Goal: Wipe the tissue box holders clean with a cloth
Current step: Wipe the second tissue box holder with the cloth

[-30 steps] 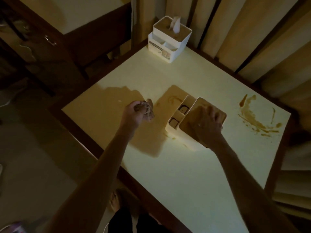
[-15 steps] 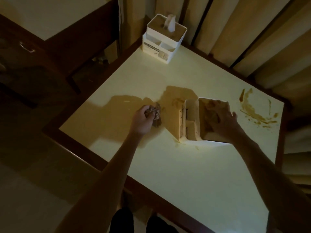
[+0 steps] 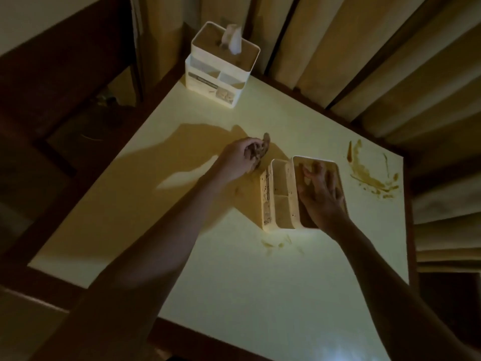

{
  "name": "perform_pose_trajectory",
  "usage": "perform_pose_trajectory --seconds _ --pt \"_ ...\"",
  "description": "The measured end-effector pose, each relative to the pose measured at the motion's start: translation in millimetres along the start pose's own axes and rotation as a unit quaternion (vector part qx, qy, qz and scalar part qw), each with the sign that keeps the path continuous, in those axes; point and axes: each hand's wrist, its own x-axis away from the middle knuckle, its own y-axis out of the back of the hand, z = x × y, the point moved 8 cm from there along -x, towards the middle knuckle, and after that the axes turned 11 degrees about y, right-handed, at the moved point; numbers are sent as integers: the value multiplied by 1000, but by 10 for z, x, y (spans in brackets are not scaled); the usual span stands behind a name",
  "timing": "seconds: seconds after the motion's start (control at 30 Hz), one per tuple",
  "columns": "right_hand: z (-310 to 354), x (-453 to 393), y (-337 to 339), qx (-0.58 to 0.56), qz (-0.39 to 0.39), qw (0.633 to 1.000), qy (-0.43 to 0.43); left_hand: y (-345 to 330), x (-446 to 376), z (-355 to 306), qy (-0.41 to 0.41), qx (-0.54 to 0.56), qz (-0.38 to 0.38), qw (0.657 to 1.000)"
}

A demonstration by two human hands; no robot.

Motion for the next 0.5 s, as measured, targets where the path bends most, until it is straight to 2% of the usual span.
perform_pose_trajectory --seconds 0.2,0.3,0.4,0.5 --pt "89 8 16 -48 6 999 -18 -462 -257 -50 -34 -77 103 991" --pt "126 -16 24 -20 6 1000 -2 -423 -156 73 -34 -96 79 992" --pt "49 -20 38 -62 7 997 -37 -329 265 202 -8 -15 57 998" --pt "109 -22 52 -32 28 999 -16 -477 910 349 84 124 50 988"
